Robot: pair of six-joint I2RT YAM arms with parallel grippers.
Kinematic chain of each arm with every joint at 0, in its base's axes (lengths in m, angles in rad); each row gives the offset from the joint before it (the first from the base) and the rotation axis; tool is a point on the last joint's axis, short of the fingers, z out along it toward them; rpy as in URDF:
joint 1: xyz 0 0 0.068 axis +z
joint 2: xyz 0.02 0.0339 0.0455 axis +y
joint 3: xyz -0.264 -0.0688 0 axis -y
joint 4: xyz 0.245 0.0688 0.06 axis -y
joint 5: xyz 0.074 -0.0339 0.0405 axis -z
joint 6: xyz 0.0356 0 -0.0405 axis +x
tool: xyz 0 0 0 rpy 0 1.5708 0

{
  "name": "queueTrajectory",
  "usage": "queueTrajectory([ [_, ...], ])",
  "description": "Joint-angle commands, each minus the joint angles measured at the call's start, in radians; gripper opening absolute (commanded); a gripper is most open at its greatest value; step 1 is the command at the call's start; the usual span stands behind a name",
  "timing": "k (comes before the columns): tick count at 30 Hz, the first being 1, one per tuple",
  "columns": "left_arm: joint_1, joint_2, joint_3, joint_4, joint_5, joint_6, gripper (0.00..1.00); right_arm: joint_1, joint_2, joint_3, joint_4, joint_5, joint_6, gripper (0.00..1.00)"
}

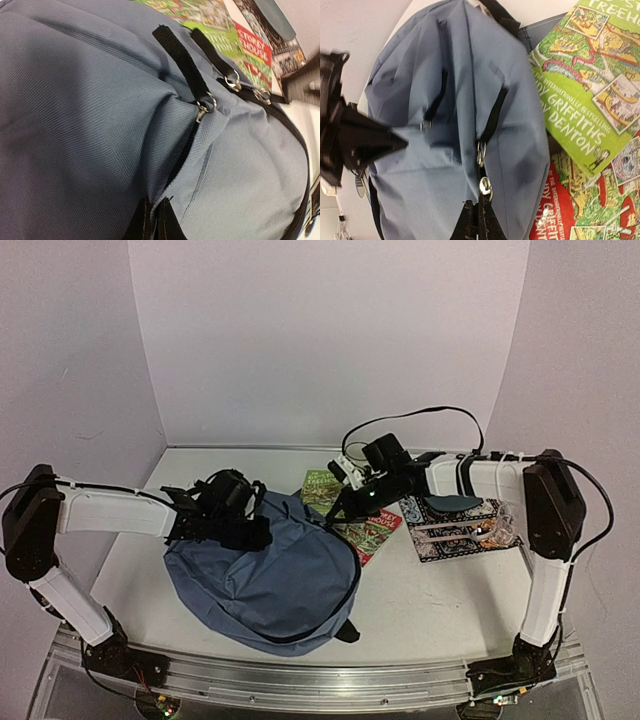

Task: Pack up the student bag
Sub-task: Unzip the largest pocket of the student bag.

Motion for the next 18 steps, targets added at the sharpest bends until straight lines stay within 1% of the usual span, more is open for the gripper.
queueTrajectory([
  [1,0.090,-0.007,0.096,-0.049,-0.037,-0.068,0.00,0.025,-0.114,-0.079,-0.030,-0.054,-0.050,0.00],
  [4,0.121,0.013,0.175,-0.133,-0.072,-0.120,0.00,0.062,-0.193,-0.128,-0.030,-0.028,-0.065,0.00],
  [6,0.131,0.024,0.224,-0.160,-0.088,-0.161,0.00,0.094,-0.235,-0.156,-0.062,-0.005,-0.078,0.00],
  [11,0.158,0.050,0.311,-0.193,-0.094,-0.268,0.00,0.171,-0.310,-0.233,-0.073,0.062,-0.077,0.00],
  [14,0.163,0.070,0.357,-0.194,-0.107,-0.322,0.00,0.225,-0.321,-0.252,-0.074,0.086,-0.070,0.00],
  [18,0.164,0.105,0.396,-0.192,-0.126,-0.382,0.00,0.296,-0.286,-0.248,-0.070,0.120,-0.051,0.00],
])
